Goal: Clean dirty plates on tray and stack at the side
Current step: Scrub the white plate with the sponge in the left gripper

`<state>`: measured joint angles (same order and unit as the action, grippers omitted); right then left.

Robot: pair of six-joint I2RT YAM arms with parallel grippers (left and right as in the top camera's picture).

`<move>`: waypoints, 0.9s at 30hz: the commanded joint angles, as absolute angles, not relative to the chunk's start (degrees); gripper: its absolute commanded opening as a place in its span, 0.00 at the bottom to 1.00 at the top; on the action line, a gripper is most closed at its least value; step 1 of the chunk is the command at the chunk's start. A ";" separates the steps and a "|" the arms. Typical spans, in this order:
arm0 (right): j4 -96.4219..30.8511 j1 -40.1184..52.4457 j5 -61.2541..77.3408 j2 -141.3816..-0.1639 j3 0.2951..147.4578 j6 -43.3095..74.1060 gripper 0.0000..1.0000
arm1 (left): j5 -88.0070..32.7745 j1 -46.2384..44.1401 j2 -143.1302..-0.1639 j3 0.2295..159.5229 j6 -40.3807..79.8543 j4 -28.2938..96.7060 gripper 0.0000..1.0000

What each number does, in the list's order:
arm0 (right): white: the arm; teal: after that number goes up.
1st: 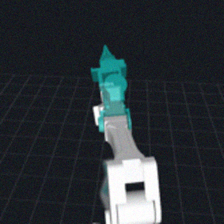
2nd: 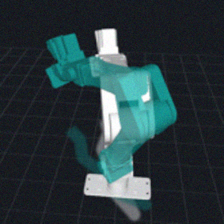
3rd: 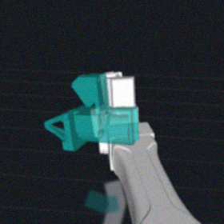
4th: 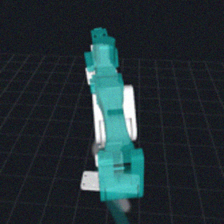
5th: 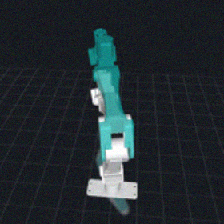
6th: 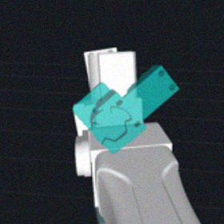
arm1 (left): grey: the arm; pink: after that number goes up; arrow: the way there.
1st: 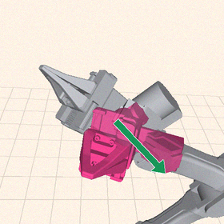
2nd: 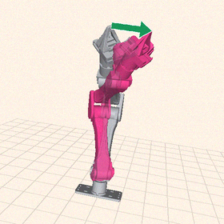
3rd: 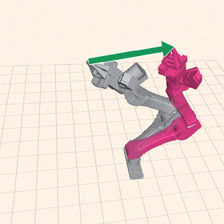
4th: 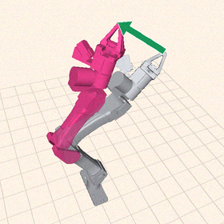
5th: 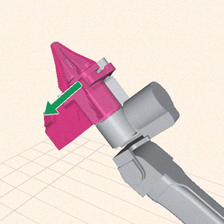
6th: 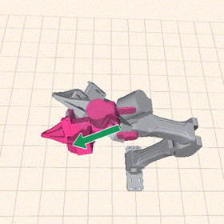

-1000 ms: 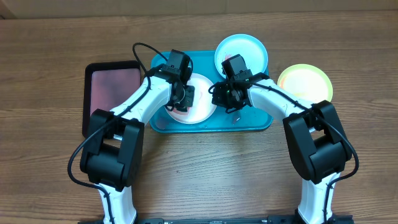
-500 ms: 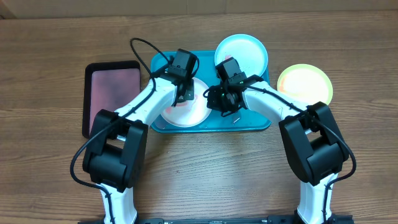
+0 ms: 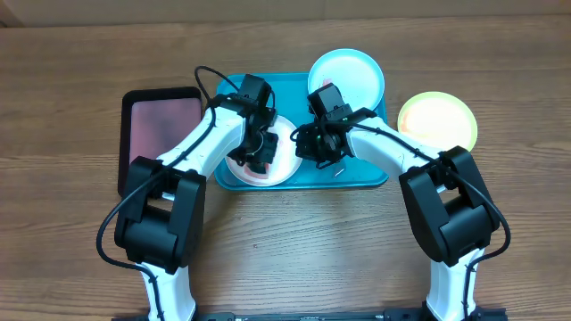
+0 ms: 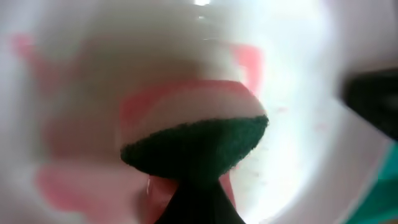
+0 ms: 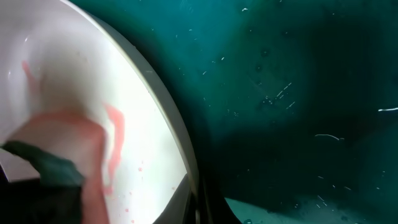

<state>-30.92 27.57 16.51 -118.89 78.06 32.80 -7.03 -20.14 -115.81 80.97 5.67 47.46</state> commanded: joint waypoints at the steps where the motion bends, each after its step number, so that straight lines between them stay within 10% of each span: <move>1: -30.65 27.75 17.67 -119.77 79.20 32.60 0.04 | -17.82 -20.69 -117.12 80.84 0.58 43.51 0.04; 17: -30.70 27.75 17.58 -119.77 79.20 32.60 0.04 | 23.44 -18.94 -117.12 80.82 23.66 44.93 0.04; 27: -30.70 27.75 17.63 -119.77 79.20 32.58 0.04 | -13.34 -18.13 -117.12 80.82 -0.69 51.33 0.04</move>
<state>-30.85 27.88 17.12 -118.91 78.06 32.77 8.23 -18.59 -116.03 81.06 14.00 50.37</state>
